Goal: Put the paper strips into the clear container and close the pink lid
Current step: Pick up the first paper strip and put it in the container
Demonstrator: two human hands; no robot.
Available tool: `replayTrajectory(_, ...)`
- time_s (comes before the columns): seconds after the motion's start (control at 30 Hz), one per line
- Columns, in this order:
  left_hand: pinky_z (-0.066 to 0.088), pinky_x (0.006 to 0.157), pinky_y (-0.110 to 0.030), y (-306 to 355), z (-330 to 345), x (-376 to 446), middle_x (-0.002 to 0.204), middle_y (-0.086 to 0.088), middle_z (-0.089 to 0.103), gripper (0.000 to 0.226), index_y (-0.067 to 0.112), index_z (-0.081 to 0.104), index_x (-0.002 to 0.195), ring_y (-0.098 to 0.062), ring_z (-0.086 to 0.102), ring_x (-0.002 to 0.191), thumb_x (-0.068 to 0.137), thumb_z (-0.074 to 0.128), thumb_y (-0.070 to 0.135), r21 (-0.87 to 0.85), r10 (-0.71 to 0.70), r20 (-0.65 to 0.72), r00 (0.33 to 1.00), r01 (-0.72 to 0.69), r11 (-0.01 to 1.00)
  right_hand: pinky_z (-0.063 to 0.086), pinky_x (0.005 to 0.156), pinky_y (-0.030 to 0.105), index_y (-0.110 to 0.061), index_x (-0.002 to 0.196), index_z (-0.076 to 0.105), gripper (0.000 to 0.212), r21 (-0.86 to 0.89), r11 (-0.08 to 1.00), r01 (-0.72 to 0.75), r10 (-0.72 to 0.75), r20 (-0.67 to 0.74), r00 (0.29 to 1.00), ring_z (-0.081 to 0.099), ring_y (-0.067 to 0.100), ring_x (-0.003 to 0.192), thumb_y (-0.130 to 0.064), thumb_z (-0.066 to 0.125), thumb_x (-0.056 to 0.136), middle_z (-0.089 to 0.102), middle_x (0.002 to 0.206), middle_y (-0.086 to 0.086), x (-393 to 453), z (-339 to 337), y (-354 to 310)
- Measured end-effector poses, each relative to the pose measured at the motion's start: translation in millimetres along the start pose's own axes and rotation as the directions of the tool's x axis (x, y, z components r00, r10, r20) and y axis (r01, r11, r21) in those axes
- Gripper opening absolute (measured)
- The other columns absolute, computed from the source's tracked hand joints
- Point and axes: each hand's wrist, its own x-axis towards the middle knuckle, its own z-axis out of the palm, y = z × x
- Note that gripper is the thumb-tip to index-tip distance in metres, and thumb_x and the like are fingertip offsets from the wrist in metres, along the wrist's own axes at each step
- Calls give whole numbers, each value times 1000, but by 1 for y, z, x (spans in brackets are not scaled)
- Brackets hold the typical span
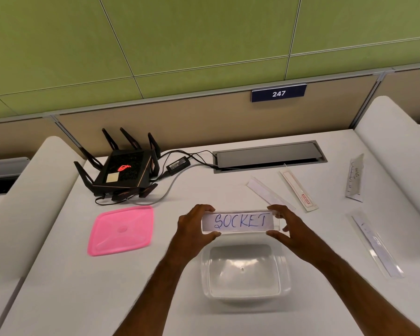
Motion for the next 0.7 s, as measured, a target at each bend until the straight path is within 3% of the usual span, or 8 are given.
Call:
replayTrajectory(0.13, 30, 100, -20, -3, 8, -6, 123, 26, 52, 64, 39, 48, 127, 3, 48, 111, 73, 81, 45, 58, 59, 22, 998, -60, 996, 48, 87, 13, -32, 139, 40, 62, -38, 999, -4, 4, 6, 1000, 48, 7, 126, -37, 74, 89, 48, 142, -14, -6, 0, 0)
replayTrajectory(0.2, 31, 100, -25, -5, 11, -11, 121, 25, 55, 63, 37, 51, 126, -2, 48, 112, 72, 81, 46, 103, 87, 37, 996, -90, 991, 46, 87, 11, -37, 134, 40, 59, -59, 998, 8, -7, 19, 1000, 46, 3, 124, -36, 76, 88, 47, 137, -20, -10, -1, 0)
replayTrajectory(0.37, 30, 93, -28, -8, 17, -22, 116, 25, 58, 60, 37, 55, 122, -5, 50, 105, 70, 82, 49, 172, 110, 92, 990, -124, 977, 48, 100, 31, -34, 130, 43, 59, -155, 987, 44, -37, 52, 998, 43, 3, 119, -33, 80, 84, 48, 131, -20, -21, 0, 0)
replayTrajectory(0.6, 26, 83, -30, -11, 26, -33, 103, 20, 58, 61, 33, 59, 105, -9, 55, 94, 56, 89, 51, 238, 104, 146, 984, -137, 962, 41, 100, 29, -31, 128, 56, 57, -321, 935, 153, -133, 82, 988, 52, 12, 114, -40, 83, 78, 59, 122, -11, -30, 6, -2)
replayTrajectory(0.7, 28, 79, -32, -15, 31, -35, 97, 19, 59, 63, 32, 57, 97, -9, 57, 87, 49, 91, 53, 270, 111, 176, 978, -156, 950, 43, 96, 35, -29, 120, 61, 55, -366, 918, 155, -130, 92, 987, 52, 14, 109, -39, 87, 73, 60, 116, -11, -31, 9, -5)
